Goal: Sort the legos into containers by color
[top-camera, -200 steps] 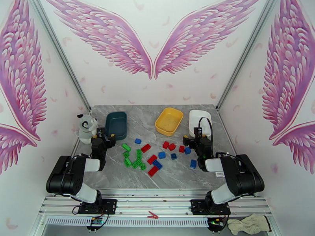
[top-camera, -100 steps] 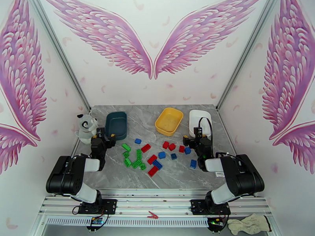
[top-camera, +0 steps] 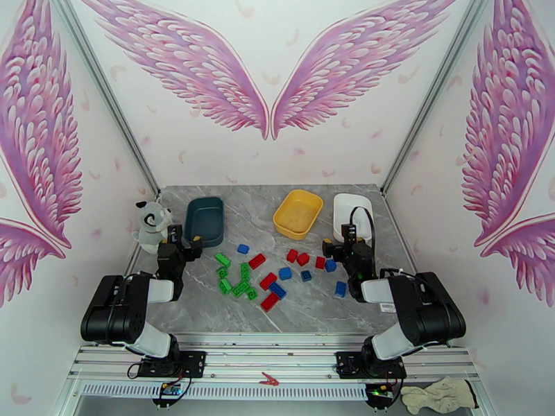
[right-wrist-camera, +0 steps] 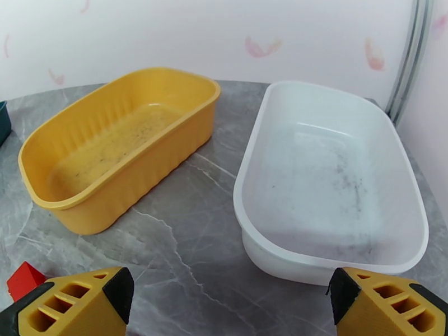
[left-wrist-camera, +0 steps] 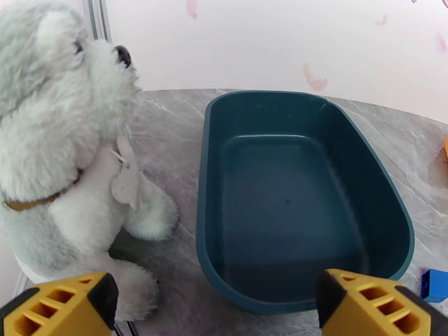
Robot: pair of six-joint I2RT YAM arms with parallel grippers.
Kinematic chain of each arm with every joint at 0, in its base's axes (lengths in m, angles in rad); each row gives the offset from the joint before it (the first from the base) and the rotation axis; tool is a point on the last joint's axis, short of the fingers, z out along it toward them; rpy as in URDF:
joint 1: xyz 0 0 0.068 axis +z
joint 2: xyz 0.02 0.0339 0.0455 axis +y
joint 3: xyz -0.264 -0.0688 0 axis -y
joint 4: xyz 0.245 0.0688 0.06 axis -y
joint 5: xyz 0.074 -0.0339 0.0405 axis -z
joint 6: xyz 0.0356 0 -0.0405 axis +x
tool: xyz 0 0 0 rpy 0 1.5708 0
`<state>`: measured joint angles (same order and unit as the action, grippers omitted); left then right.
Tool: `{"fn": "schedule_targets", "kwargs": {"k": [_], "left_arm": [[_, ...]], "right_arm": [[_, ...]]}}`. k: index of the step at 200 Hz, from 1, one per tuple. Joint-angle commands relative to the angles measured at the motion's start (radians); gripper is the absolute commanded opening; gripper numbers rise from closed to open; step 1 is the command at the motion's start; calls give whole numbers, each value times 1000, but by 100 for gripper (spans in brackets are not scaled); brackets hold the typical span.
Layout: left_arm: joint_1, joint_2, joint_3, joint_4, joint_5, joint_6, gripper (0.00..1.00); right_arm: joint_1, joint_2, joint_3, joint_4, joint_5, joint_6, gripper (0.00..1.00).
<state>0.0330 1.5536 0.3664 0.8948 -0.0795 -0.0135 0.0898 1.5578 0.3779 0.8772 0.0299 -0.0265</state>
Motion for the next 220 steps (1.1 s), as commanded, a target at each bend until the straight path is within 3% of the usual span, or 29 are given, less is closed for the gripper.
{"fn": "schedule_targets", "kwargs": {"k": [1, 82, 110, 126, 139, 165, 185, 203, 220], "left_arm": [[1, -24, 14, -9, 14, -8, 99], [1, -32, 14, -9, 1, -12, 99], [-13, -151, 9, -99, -136, -42, 99], [-66, -274, 35, -245, -261, -33, 99], [-98, -381, 84, -407, -363, -122, 99], [-111, -589, 137, -611, -286, -249, 99], [-109, -748, 110, -631, -216, -472, 99], [-109, -832, 61, -614, -142, -768, 99], [-167, -799, 77, -578, 0, -819, 99]], "right_arm": [[-1, -10, 19, -12, 1, 3, 99], [-1, -10, 21, -11, 6, 5, 99], [3, -121, 55, -164, 133, 38, 99], [24, -230, 58, -262, 187, 41, 99], [52, -323, 53, -329, 276, 99, 99], [52, -495, 140, -656, 288, 360, 99], [45, -589, 229, -905, 236, 626, 99], [49, -640, 300, -1012, -21, 595, 99], [60, -657, 338, -1143, -77, 598, 95]]}}
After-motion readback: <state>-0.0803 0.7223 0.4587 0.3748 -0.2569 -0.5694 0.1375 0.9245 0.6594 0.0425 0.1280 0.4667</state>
